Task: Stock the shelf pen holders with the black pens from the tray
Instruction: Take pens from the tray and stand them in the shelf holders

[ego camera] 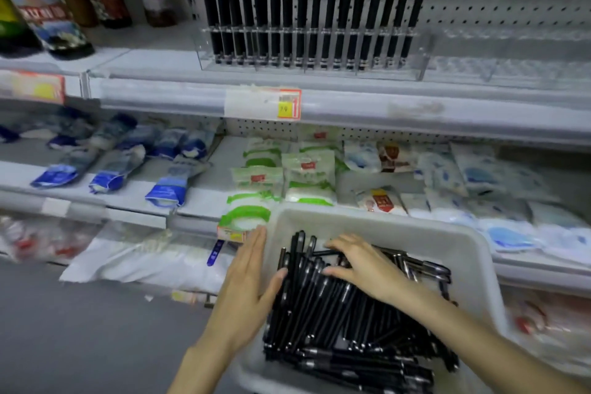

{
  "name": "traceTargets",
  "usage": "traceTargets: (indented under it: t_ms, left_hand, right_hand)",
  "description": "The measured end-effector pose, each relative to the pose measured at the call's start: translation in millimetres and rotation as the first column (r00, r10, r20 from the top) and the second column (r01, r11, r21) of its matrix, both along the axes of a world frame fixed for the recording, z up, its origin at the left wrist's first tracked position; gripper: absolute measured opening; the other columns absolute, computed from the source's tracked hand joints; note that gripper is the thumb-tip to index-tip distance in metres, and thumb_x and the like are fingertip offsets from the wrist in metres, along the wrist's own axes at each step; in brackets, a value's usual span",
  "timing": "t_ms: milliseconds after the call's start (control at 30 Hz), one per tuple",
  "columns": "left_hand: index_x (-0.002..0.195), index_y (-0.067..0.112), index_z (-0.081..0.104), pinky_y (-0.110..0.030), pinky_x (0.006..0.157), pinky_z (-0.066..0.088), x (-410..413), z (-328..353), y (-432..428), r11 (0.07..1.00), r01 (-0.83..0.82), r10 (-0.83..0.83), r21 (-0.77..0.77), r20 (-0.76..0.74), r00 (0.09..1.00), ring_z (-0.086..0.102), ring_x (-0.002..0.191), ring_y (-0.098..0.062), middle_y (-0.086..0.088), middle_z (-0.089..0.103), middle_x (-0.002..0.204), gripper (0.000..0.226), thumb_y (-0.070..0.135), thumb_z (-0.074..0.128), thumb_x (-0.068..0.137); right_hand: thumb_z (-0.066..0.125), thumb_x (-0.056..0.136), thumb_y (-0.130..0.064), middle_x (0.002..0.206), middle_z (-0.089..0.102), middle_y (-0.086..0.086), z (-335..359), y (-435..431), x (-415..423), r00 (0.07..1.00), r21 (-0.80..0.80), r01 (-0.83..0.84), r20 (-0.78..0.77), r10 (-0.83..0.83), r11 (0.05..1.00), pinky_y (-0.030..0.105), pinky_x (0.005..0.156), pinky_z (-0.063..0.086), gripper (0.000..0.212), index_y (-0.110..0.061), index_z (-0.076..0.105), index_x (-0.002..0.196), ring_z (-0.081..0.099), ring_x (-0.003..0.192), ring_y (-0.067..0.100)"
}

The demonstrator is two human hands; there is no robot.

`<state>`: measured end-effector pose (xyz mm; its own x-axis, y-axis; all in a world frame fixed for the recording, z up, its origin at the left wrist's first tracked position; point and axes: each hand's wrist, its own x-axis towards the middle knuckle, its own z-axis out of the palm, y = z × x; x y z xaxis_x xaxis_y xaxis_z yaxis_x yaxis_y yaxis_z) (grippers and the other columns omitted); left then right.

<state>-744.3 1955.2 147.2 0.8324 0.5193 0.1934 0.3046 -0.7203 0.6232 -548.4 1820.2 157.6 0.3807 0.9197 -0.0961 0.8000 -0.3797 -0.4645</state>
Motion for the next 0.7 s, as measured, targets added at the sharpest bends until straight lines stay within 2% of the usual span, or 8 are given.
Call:
traceTargets:
  t_ms: [100, 233, 400, 500, 600, 700]
  left_hand:
    - [0.146, 0.038, -0.013, -0.005, 0.108, -0.008, -2.2, -7.5, -7.7, 0.999, 0.032, -0.033, -0.014, -0.05, 0.998, -0.014, 0.14, 0.011, 0.028, -0.017, 0.154, 0.077, 0.072, 0.022, 0.087]
    - [0.148, 0.038, -0.009, -0.004, 0.108, -0.005, -1.5, -10.2, -7.0, 0.998, 0.021, -0.022, -0.052, -0.024, 0.999, -0.01, 0.141, 0.009, 0.033, -0.016, 0.152, 0.076, 0.069, 0.027, 0.088]
    - [0.149, 0.036, -0.005, -0.005, 0.11, -0.001, -0.4, -13.9, -6.9, 0.996, 0.018, -0.017, -0.082, 0.008, 1.0, -0.006, 0.143, 0.007, 0.035, -0.014, 0.152, 0.075, 0.067, 0.029, 0.09]
    - [0.15, 0.034, -0.003, -0.007, 0.111, -0.001, -0.3, -14.6, -6.7, 0.994, 0.017, -0.016, -0.104, 0.016, 1.0, -0.005, 0.143, 0.007, 0.035, -0.012, 0.152, 0.075, 0.065, 0.031, 0.091]
    - [0.151, 0.034, -0.002, -0.01, 0.113, 0.001, -1.1, -15.4, -6.9, 0.992, 0.02, -0.018, -0.126, 0.023, 1.0, -0.003, 0.144, 0.005, 0.033, -0.011, 0.154, 0.074, 0.063, 0.031, 0.091]
    - [0.151, 0.033, -0.001, -0.008, 0.112, 0.0, -0.8, -15.4, -7.1, 0.99, 0.015, -0.012, -0.14, 0.017, 1.0, -0.003, 0.144, 0.006, 0.032, -0.01, 0.154, 0.075, 0.063, 0.031, 0.091]
  right_hand:
    - [0.058, 0.088, -0.047, 0.128, 0.052, 0.0, -14.9, 10.3, -9.3, 0.99, -0.015, -0.038, 0.132, 0.04, 0.999, 0.024, 0.099, 0.031, 0.056, -0.016, 0.049, 0.133, 0.042, 0.123, 0.017]
    - [0.054, 0.089, -0.05, 0.129, 0.048, -0.001, -30.5, 12.0, -18.5, 0.968, -0.006, -0.029, 0.251, 0.03, 1.0, 0.028, 0.103, 0.028, 0.056, -0.016, 0.049, 0.134, 0.038, 0.123, 0.019]
    - [0.058, 0.087, -0.048, 0.129, 0.044, -0.005, -40.3, 8.4, -32.8, 0.988, 0.09, 0.051, 0.141, -0.063, 0.995, 0.026, 0.101, 0.025, 0.053, -0.02, 0.052, 0.132, 0.035, 0.124, 0.016]
    - [0.063, 0.084, -0.046, 0.124, 0.049, -0.004, -47.7, 6.0, -42.5, 0.988, 0.168, 0.086, 0.115, -0.106, 0.982, 0.025, 0.096, 0.025, 0.05, -0.018, 0.058, 0.126, 0.04, 0.121, 0.016]
    - [0.07, 0.08, -0.042, 0.116, 0.053, -0.004, -50.1, 4.6, -49.9, 0.986, 0.222, 0.153, 0.034, -0.164, 0.963, 0.025, 0.093, 0.028, 0.045, -0.017, 0.063, 0.117, 0.043, 0.113, 0.015]
    - [0.073, 0.079, -0.037, 0.105, 0.051, -0.012, -44.8, 4.0, -56.4, 0.975, 0.24, 0.203, -0.14, -0.173, 0.949, 0.013, 0.083, 0.032, 0.039, -0.02, 0.059, 0.111, 0.045, 0.097, 0.001]
